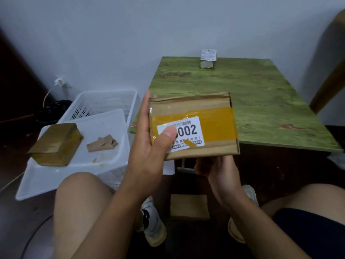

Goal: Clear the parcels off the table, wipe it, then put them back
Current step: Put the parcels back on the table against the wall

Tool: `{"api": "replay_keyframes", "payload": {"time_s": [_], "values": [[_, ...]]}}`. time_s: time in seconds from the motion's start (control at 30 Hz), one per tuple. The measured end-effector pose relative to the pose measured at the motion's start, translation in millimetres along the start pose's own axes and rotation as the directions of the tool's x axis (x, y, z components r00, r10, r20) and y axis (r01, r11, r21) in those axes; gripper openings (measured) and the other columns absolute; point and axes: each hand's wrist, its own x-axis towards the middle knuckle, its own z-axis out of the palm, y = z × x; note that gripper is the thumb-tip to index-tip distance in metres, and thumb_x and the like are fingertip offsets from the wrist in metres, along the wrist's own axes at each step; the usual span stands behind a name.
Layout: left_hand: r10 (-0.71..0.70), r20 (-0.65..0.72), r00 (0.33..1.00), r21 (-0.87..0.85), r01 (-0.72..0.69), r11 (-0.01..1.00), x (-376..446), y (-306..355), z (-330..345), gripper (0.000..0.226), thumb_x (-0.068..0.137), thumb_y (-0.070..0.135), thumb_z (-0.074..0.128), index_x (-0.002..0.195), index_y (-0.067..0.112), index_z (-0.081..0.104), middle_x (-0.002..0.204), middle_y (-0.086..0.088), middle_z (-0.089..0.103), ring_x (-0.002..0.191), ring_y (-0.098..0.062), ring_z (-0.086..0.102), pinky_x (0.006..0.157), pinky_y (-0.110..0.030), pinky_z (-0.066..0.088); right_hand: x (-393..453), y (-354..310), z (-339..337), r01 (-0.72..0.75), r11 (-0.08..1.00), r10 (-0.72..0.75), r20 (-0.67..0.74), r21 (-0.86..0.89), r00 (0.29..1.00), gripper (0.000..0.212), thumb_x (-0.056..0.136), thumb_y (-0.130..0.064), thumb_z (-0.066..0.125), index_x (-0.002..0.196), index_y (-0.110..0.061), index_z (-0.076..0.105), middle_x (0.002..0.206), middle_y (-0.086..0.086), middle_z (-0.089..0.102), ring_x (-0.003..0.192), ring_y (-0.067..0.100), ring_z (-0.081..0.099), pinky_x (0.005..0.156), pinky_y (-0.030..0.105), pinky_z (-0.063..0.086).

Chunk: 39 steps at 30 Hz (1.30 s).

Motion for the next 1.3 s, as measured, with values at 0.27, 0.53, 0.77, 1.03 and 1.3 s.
{"api": "replay_keyframes", "payload": {"time_s": [0.27, 0.53, 0.77, 1.03, 1.3], "values": [[0.066, 0.053, 0.996, 0.113, -0.071, 0.991, 53.1, 12.6, -0.7, 0.054, 0.098, 0.033, 0.049, 0.138, 0.054, 0.020, 0.146, -0.006, 0.046, 0.120, -0.021, 0.059, 0.097, -0.039, 0.051, 57.0, -78.6, 17.0, 0.189, 0.963, -0.183, 0.049, -0.190, 0.982, 0.033, 0.102, -0.027, 0.040, 0.096, -0.031, 0.072, 0.098, -0.006, 0.073, 0.083, 0.011, 0.068, 0.065, 0.029, 0.054], [0.056, 0.104, 0.993, 0.384, -0.092, 0.919, 110.2, -10.7, -10.4, 0.060, 0.098, 0.043, 0.046, 0.151, 0.023, 0.026, 0.143, 0.005, 0.048, 0.131, -0.008, 0.046, 0.111, -0.039, 0.039, 88.3, -126.1, 35.0, 0.228, 0.944, -0.246, -0.048, -0.239, 0.968, 0.030, 0.098, -0.028, 0.038, 0.087, -0.022, 0.066, 0.085, -0.003, 0.071, 0.081, 0.015, 0.065, 0.079, 0.036, 0.052], [0.048, 0.057, 0.997, 0.530, -0.071, 0.845, 159.4, -32.6, -18.5, 0.062, 0.096, 0.046, 0.049, 0.150, 0.042, 0.019, 0.140, 0.011, 0.047, 0.127, -0.004, 0.047, 0.105, -0.041, 0.044, 132.0, -136.6, 62.3, 0.161, 0.937, -0.187, -0.056, -0.311, 0.981, 0.083, 0.068, -0.089, 0.026, 0.125, -0.038, 0.058, 0.128, -0.003, 0.057, 0.120, 0.017, 0.055, 0.105, 0.051, 0.041], [-0.100, -0.040, 0.994, 0.571, 0.105, 0.815, 231.5, -78.7, -28.4, 0.056, 0.098, 0.028, 0.053, 0.146, 0.030, 0.024, 0.131, 0.017, 0.052, 0.110, -0.012, 0.059, 0.090, -0.026, 0.042, 197.0, -140.1, 83.9, 0.136, 0.882, -0.147, 0.010, -0.451, 0.989, 0.047, 0.080, -0.059, 0.040, 0.113, -0.027, 0.051, 0.119, 0.000, 0.057, 0.107, 0.019, 0.058, 0.100, 0.046, 0.045], [-0.219, -0.148, 0.964, 0.558, 0.264, 0.786, 314.4, -159.4, -48.6, 0.058, 0.091, 0.013, 0.060, 0.140, 0.031, 0.034, 0.125, 0.002, 0.053, 0.106, -0.015, 0.058, 0.096, -0.042, 0.050, 292.5, -117.8, 92.0, 0.151, 0.720, -0.111, 0.103, -0.678, 0.989, 0.030, 0.087, -0.026, 0.052, 0.116, -0.023, 0.060, 0.129, 0.004, 0.050, 0.112, 0.021, 0.051, 0.102, 0.041, 0.041]]}}
